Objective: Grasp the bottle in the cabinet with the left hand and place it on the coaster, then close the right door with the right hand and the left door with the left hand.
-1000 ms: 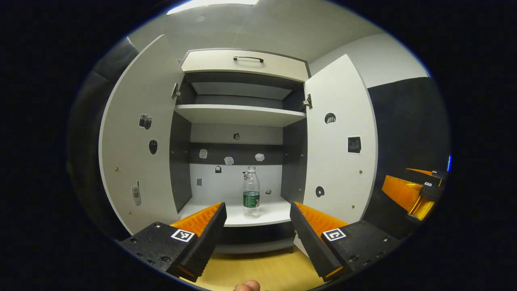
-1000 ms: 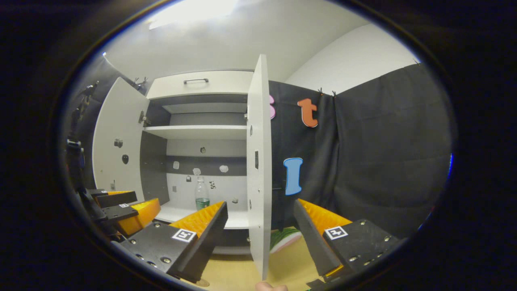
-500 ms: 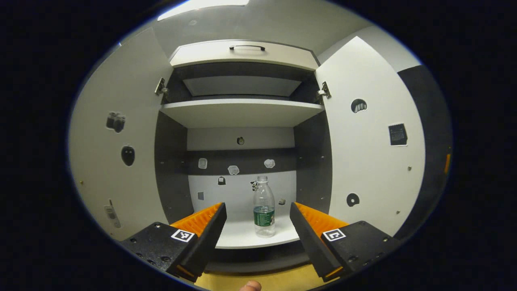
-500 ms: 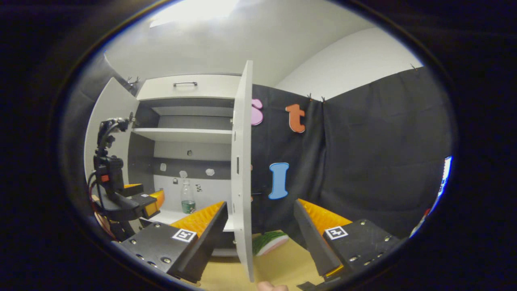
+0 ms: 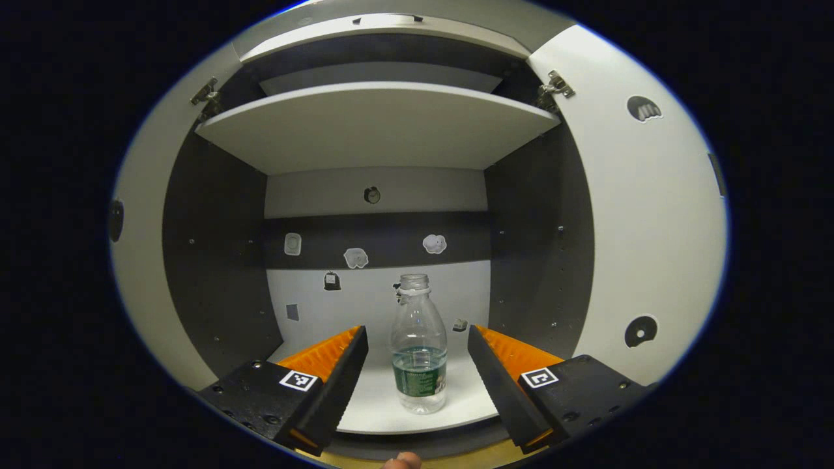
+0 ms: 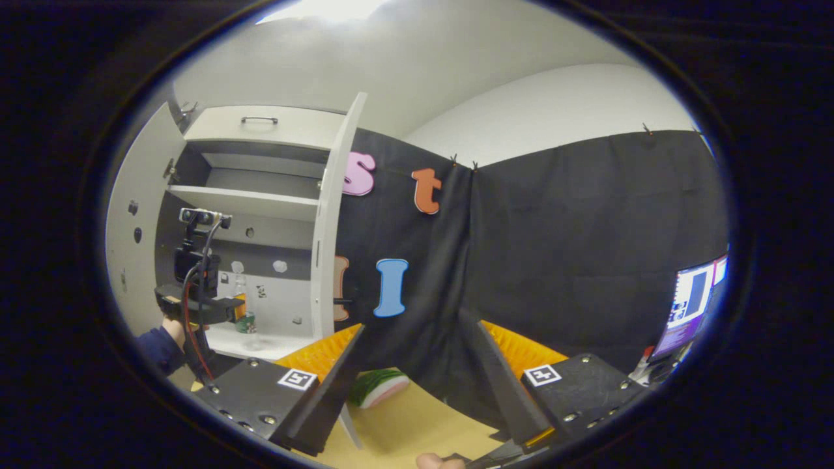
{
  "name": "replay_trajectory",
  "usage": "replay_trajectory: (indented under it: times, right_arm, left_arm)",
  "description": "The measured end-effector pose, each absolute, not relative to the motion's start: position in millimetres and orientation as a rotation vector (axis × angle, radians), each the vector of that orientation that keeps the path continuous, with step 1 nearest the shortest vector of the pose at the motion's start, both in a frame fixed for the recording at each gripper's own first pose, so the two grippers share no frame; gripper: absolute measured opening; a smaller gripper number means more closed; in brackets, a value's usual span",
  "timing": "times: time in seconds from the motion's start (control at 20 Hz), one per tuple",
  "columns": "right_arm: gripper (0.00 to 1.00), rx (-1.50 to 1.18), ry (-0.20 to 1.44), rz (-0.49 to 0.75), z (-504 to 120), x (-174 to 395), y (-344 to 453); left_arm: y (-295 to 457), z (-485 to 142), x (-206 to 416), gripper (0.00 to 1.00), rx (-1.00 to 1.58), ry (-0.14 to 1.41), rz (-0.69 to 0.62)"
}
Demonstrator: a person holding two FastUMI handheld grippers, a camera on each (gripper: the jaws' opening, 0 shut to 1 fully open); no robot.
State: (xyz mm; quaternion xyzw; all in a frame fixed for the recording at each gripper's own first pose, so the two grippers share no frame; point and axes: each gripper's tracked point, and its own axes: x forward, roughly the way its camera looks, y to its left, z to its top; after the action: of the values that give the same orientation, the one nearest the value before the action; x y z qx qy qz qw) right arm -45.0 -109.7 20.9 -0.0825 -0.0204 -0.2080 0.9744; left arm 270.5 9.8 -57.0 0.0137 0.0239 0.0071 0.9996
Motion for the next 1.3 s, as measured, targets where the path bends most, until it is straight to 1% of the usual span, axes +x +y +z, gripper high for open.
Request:
replay_trajectory:
  times: [0.15, 0.35, 0.4, 0.5, 0.6, 0.65, 0.85, 0.9, 0.95, 1.0, 1.05, 1.3]
  right_arm:
    - [1.0, -0.179, -0.022, -0.467, 13, -52, -118]
    - [1.0, -0.21, -0.002, -0.521, 4, -66, -126]
    - [1.0, -0.217, 0.003, -0.535, 3, -69, -129]
    - [1.0, -0.218, 0.011, -0.555, 1, -73, -133]
    - [1.0, -0.208, 0.015, -0.558, -1, -74, -133]
    - [0.97, -0.205, 0.015, -0.555, 0, -72, -133]
    - [0.97, -0.211, 0.011, -0.52, 3, -63, -130]
    - [1.0, -0.21, 0.011, -0.506, 3, -60, -129]
    - [0.97, -0.208, 0.011, -0.49, 2, -58, -127]
    - [0.97, -0.205, 0.012, -0.474, 1, -55, -127]
    - [1.0, -0.2, 0.012, -0.457, 0, -52, -125]
    - [1.0, -0.171, 0.028, -0.365, -6, -43, -116]
  left_arm:
    - [10, -64, 298, 0.98, 0.013, 0.068, 0.02]
    - [8, -82, 319, 0.98, -0.011, 0.113, 0.028]
    - [10, -87, 321, 0.94, -0.011, 0.127, 0.032]
    - [9, -83, 323, 0.81, -0.023, 0.109, 0.027]
    - [9, -85, 320, 0.79, -0.031, 0.118, 0.022]
    - [9, -84, 319, 0.79, -0.029, 0.114, 0.02]
    - [3, -85, 309, 0.78, -0.039, 0.137, -0.05]
    - [1, -82, 300, 0.78, -0.04, 0.135, -0.067]
    - [-2, -79, 288, 0.78, -0.046, 0.133, -0.084]
    - [-4, -77, 278, 0.78, -0.055, 0.131, -0.102]
    - [-5, -75, 269, 0.78, -0.067, 0.131, -0.118]
    - [-11, -71, 216, 0.77, -0.115, 0.145, -0.199]
